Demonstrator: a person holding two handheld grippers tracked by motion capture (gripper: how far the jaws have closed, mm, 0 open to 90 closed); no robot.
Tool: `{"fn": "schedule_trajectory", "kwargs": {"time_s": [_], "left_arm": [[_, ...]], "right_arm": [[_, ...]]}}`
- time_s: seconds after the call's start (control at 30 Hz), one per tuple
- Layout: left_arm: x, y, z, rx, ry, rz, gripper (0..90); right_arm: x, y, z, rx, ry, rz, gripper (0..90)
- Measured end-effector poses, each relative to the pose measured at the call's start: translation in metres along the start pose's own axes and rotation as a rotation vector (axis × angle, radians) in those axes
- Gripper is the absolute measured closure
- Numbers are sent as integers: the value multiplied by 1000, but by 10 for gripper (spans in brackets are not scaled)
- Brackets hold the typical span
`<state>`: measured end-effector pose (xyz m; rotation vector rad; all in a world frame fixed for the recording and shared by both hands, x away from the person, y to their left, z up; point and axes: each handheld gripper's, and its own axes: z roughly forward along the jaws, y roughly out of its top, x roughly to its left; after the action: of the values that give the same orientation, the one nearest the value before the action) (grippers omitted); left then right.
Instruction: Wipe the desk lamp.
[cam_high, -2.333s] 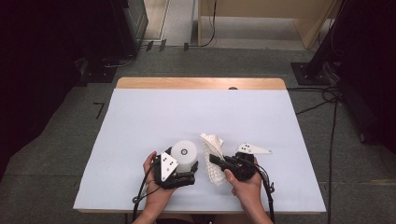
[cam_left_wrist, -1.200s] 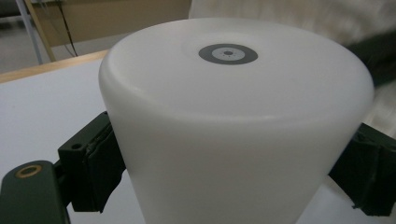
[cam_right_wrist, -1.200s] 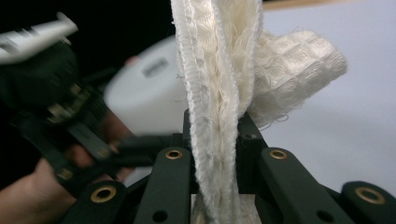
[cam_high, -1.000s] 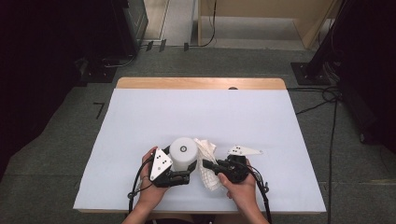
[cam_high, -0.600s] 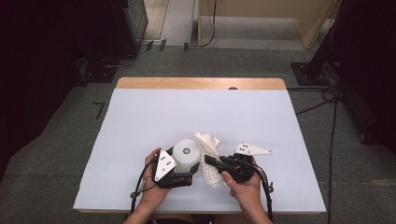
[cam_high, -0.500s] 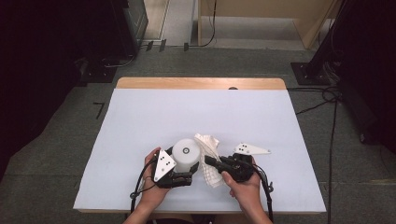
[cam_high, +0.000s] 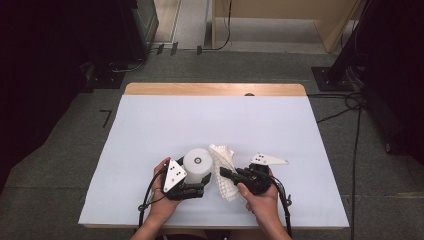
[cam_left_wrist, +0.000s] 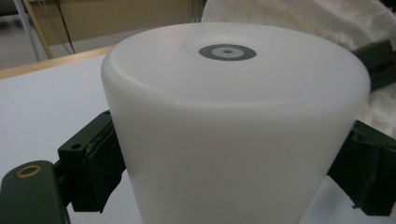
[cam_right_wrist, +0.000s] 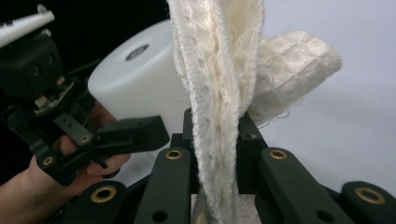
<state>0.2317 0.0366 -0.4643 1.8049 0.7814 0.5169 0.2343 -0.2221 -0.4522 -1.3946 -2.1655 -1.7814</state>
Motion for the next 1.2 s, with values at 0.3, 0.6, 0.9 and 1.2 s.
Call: {"fn": "schedule_trajectory", "kwargs": {"time_s": [0.3,0.6,0.9,1.2], "left_arm": [[-2,-10,2,-1,1,0,88],[-23,-11,5,7,163,-49,15],[-25,-8,5,36,164,-17,88],[-17,2,-5,-18,39,12,89]], "right_arm": [[-14,1,-8,-15,-48,42,794],[-16,-3,-5,4,-61,39,794],[-13,-10,4,36,-52,29,794],[-9,-16,14,72,-47,25,793]]}}
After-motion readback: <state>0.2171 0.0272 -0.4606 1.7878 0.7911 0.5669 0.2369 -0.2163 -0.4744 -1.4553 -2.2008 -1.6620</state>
